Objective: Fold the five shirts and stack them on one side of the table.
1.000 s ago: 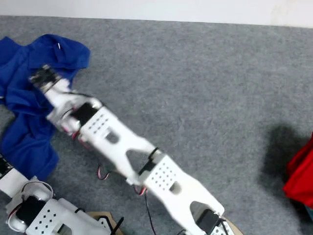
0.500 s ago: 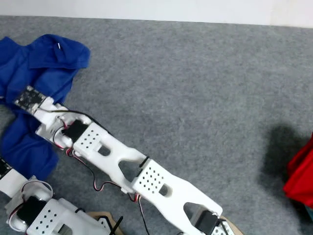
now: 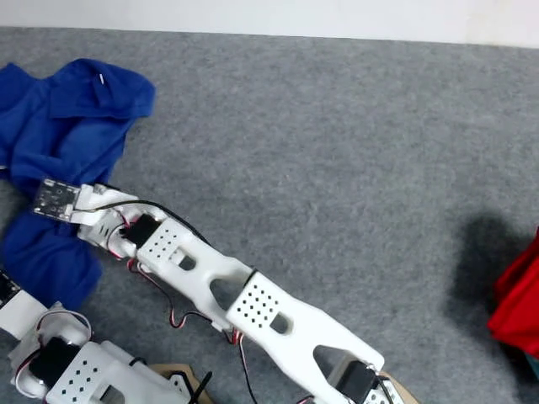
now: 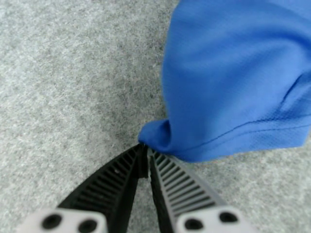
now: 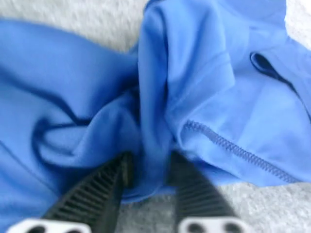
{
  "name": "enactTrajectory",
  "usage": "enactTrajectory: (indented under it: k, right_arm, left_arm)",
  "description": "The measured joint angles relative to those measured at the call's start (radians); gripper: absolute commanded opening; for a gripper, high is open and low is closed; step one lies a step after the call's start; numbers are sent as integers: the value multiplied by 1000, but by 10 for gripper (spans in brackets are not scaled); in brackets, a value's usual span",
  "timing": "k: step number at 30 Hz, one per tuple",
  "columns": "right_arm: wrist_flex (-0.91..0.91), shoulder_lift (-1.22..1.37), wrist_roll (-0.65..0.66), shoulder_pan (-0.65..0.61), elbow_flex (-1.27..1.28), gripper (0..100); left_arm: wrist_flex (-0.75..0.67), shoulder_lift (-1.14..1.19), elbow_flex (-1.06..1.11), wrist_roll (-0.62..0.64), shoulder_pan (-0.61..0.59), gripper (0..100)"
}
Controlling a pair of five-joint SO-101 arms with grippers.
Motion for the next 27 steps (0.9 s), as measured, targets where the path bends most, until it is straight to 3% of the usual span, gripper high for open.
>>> enactTrajectory:
  k: [8, 15, 20, 27]
  right_arm:
    - [26, 12, 12, 66, -75, 6]
    - [356, 9, 12, 239, -350, 6]
    - [609, 12, 12, 376, -381, 6]
    - [816, -57, 12, 534, -382, 6]
  left_arm:
    - [-2, 0, 15, 0, 2, 6]
    - [-61, 0, 15, 9, 12, 6]
    - [-126, 0, 15, 112, 114, 6]
    - [-259, 0, 15, 269, 213, 7]
